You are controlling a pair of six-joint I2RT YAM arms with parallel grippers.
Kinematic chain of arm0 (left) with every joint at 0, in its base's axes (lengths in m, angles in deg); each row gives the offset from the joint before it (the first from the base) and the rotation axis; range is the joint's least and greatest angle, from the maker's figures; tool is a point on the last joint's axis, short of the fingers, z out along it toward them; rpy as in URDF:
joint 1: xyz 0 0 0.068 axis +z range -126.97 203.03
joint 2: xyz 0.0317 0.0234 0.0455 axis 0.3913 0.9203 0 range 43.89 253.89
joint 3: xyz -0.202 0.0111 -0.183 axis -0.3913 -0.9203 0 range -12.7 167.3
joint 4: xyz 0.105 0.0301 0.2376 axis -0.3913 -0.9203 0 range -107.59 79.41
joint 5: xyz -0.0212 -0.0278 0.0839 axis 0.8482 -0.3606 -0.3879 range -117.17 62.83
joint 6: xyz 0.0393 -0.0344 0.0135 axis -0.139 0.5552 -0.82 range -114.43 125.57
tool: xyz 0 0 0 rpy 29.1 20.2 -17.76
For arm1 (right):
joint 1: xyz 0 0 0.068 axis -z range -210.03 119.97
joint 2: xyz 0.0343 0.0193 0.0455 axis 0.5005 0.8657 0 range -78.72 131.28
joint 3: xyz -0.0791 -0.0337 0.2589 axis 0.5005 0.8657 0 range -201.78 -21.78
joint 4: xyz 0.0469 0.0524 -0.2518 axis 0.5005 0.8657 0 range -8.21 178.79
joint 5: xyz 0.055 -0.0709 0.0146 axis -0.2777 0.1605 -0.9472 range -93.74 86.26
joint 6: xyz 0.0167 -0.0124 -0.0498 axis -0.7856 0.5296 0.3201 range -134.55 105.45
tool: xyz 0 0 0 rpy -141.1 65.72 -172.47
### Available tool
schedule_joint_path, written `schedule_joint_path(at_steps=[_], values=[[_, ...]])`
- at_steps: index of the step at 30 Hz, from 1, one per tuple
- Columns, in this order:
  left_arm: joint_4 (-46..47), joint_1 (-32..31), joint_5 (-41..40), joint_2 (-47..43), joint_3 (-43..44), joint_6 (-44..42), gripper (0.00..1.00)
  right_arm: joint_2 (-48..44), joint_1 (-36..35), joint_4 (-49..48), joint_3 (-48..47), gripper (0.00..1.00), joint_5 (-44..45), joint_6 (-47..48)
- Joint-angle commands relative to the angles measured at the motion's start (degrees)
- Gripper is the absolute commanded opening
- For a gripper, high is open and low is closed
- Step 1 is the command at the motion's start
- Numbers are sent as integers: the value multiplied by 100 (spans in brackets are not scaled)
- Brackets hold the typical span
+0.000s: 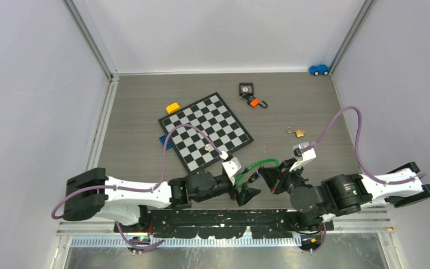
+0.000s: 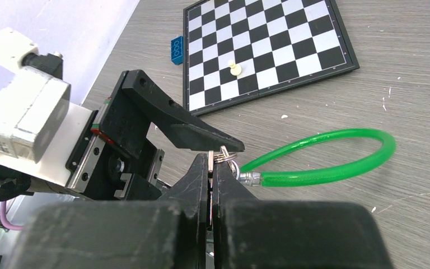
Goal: Lock with the key
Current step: Lock the lock.
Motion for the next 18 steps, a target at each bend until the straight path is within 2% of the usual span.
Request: schedule_joint_path(at_steps=[1, 8, 14, 18], values=[[82, 19, 111, -214, -135, -48, 83, -8, 0, -429, -236, 0, 267, 55], [170, 17, 106, -150, -179, -37, 67, 63, 0, -446, -267, 0, 228, 53], [174, 14, 18, -205, -210, -85, 43, 56, 0, -444, -280, 1, 221, 54], [81, 15, -14, -254, -231, -107, 40, 40, 0, -450, -289, 0, 240, 54]])
